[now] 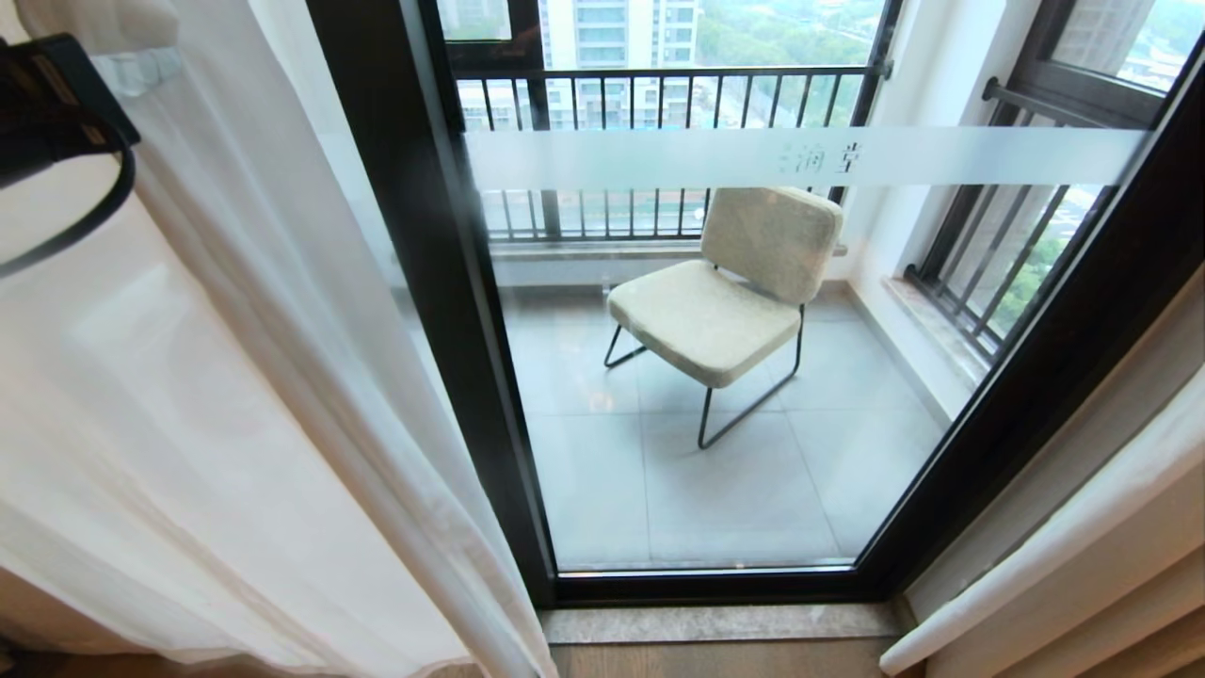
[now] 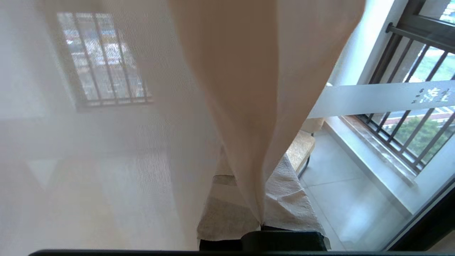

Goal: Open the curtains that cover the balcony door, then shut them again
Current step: Close the inner curtains on both sides

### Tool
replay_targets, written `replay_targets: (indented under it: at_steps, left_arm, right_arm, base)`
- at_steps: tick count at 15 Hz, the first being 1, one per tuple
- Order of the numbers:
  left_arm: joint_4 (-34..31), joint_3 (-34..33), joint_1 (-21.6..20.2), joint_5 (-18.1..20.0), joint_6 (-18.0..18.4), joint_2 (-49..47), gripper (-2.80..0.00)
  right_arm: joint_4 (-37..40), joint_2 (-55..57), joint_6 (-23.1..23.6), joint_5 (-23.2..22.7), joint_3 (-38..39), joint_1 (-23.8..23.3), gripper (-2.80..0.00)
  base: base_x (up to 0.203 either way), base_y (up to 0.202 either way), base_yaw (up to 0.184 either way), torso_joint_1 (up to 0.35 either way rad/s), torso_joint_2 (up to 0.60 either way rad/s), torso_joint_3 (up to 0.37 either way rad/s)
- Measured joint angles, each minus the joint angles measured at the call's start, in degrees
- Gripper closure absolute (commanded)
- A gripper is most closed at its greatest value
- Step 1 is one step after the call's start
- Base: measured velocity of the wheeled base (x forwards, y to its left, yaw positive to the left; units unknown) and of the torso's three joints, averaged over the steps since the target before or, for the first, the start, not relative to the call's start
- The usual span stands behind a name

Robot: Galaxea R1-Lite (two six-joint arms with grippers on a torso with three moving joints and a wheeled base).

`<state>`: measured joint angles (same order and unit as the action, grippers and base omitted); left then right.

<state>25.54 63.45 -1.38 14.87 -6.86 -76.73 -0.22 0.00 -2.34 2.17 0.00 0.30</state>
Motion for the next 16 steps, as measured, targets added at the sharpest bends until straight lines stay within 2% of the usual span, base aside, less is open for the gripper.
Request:
replay_targets:
  at_steps: [7,10,12,16]
  left_arm:
    - [0.0,6.1,0.1,-0.3,-0.1,-3.5,0.00]
    - [-0.2,8.8,1.4,-0.5,0.0,-5.3,0.00]
    - [-0.3,11.8,4.1,-0.6,0.0,-7.2,0.00]
    - [-0.4,15.5,12.1,-1.9,0.1,-10.6,0.00]
  right_arm:
    - [0.0,0.0,0.0,0.0,0.0,0.0,0.00]
    - [0.0,0.0,0.0,0.0,0.0,0.0,0.00]
    - [0.0,0.0,0.0,0.0,0.0,0.0,0.00]
    - [0.0,0.0,0.0,0.0,0.0,0.0,0.00]
  base:
    - [0.000,0.000,0.000,0.000,0.00,0.000]
    - [0.000,0.000,0.000,0.000,0.00,0.000]
    - [0.000,0.000,0.000,0.000,0.00,0.000]
    - [0.000,0.000,0.000,0.000,0.00,0.000]
